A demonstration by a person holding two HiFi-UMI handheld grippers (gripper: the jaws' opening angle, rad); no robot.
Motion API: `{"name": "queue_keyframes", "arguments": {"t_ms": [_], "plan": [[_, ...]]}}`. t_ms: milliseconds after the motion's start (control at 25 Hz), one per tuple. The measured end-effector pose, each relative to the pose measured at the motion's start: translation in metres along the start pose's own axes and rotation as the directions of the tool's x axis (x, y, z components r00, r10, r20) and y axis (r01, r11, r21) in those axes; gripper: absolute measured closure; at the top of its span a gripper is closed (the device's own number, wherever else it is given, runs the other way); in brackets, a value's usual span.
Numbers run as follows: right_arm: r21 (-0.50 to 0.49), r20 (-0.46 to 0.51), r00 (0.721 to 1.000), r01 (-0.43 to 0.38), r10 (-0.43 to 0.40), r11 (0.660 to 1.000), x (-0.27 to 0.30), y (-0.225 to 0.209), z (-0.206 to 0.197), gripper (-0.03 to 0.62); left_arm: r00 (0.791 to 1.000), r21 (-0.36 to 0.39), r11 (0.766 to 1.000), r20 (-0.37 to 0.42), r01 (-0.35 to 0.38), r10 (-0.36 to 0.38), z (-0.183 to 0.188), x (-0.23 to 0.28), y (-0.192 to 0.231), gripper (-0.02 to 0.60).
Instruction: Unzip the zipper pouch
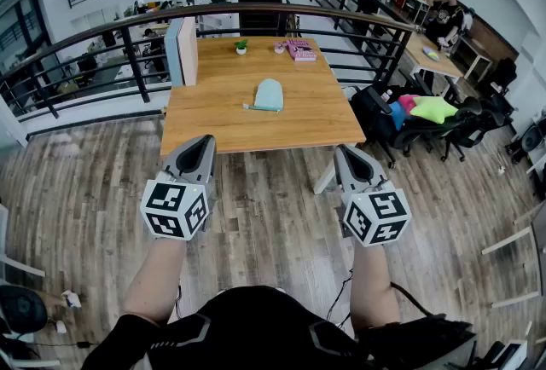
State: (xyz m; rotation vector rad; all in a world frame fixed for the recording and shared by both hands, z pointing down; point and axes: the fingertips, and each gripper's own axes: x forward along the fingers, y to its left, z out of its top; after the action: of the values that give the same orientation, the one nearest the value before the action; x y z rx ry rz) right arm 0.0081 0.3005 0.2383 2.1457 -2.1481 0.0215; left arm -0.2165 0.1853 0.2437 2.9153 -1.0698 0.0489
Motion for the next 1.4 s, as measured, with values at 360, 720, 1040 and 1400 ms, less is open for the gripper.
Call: {"name": "queue_keyframes", "arguments": {"t_ms": [360,720,1040,1400], "plan": [[0.045,0.007,1.000,0.001,-0.001,0.999,-0.004,-0.004,-0.001,0.586,1.000,0.013,1.000,0.008,0.002,-0.002,0.004,-0.002,-0.001,0.552],[0.041,0.018,1.000,-0.019,0.019,0.999,-0.003,0.002,0.000,0.577,1.000,0.028,0.999,0.001,-0.019,0.019,-0.003,-0.004,0.004,0.551],[0.044,0.021,0.998,-0.060,0.059,0.997,-0.001,0.002,0.002,0.472,1.000,0.012,1.000,0.015,0.013,-0.013,-0.001,-0.005,-0.003,0.429],[0.051,0.017,0.997,-0.081,0.080,0.995,-0.001,-0.007,-0.001,0.362,0.999,0.036,0.999,-0.007,0.035,-0.035,-0.008,0.000,-0.014,0.304]]}}
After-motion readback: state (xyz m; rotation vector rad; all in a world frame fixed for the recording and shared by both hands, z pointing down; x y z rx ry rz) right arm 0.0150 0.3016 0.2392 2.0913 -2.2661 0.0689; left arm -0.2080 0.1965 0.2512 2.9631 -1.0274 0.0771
